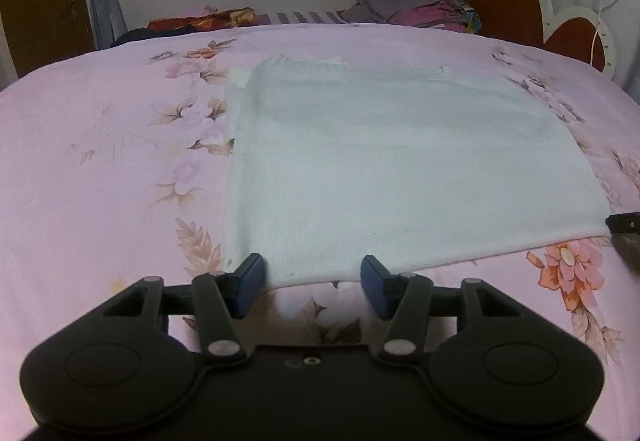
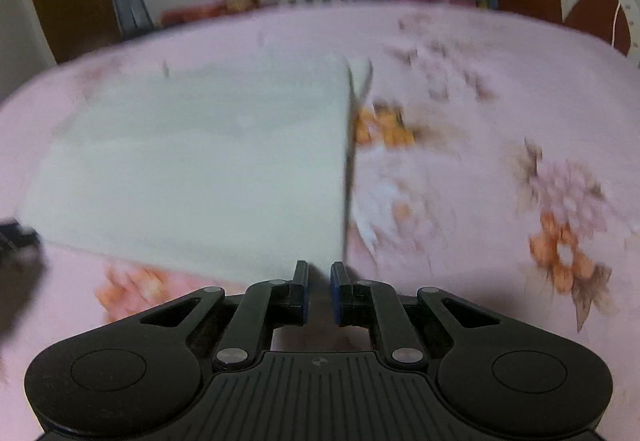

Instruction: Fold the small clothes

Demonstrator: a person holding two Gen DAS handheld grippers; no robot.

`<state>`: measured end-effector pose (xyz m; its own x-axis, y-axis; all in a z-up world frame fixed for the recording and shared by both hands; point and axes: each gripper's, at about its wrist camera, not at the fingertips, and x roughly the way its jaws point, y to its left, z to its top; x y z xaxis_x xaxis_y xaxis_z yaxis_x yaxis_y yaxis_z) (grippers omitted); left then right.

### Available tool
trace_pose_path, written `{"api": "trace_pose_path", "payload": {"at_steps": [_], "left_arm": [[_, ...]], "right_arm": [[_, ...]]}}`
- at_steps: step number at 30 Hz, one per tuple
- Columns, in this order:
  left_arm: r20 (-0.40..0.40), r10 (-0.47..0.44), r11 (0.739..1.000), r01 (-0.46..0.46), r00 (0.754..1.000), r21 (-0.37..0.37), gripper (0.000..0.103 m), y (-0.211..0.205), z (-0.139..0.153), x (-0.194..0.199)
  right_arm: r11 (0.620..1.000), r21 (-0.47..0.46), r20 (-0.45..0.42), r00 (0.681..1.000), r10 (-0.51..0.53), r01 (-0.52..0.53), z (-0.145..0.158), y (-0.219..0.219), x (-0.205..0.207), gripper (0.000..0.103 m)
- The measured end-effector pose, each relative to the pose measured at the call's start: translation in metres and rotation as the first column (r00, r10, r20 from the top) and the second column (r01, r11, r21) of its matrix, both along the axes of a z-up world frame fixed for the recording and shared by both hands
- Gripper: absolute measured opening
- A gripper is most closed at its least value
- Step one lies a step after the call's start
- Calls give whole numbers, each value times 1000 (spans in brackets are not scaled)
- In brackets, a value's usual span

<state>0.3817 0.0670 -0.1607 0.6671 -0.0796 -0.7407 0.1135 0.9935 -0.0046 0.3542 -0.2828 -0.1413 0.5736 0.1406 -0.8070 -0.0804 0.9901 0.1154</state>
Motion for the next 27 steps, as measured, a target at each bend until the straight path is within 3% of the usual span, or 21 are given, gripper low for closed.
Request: {"api": "trace_pose_path", "payload": {"at_steps": [4, 6, 18, 22, 24, 25, 26, 27], "left_arm": [[-7, 2, 1000, -2, 1000, 6, 53, 0, 0, -1], [-8, 2, 1000, -2, 1000, 10, 53, -1, 0, -1], [-16, 2, 1000, -2, 1000, 20, 54, -2, -1, -2], [-33, 83, 996, -84, 996, -18, 57, 11, 6, -11], [-25, 135, 985, -137, 991, -105, 56, 26, 11, -23], [-32, 151, 969, -155, 988, -192, 51, 34, 11, -28], [-42, 163, 940, -168, 986, -297, 39, 43, 10, -33], [-58, 177, 902, -185, 983, -389, 37, 49, 6, -35]], "right_arm": [[999, 39, 44, 999, -14, 12, 9, -6, -6, 10], [1000, 19, 0, 1000, -6, 6, -1, -7, -3, 10], [999, 35, 3, 1000, 11, -11, -4, -11, -4, 10], [999, 43, 0, 1000, -10, 10, 3, -14, -5, 10], [996, 84, 41, 999, -23, 20, 13, -19, -14, 10], [994, 106, 56, 998, -24, 18, 17, -21, -17, 10], [993, 116, 68, 997, -27, 19, 21, -21, -20, 10], [993, 121, 78, 997, -29, 19, 24, -20, -21, 10]]}}
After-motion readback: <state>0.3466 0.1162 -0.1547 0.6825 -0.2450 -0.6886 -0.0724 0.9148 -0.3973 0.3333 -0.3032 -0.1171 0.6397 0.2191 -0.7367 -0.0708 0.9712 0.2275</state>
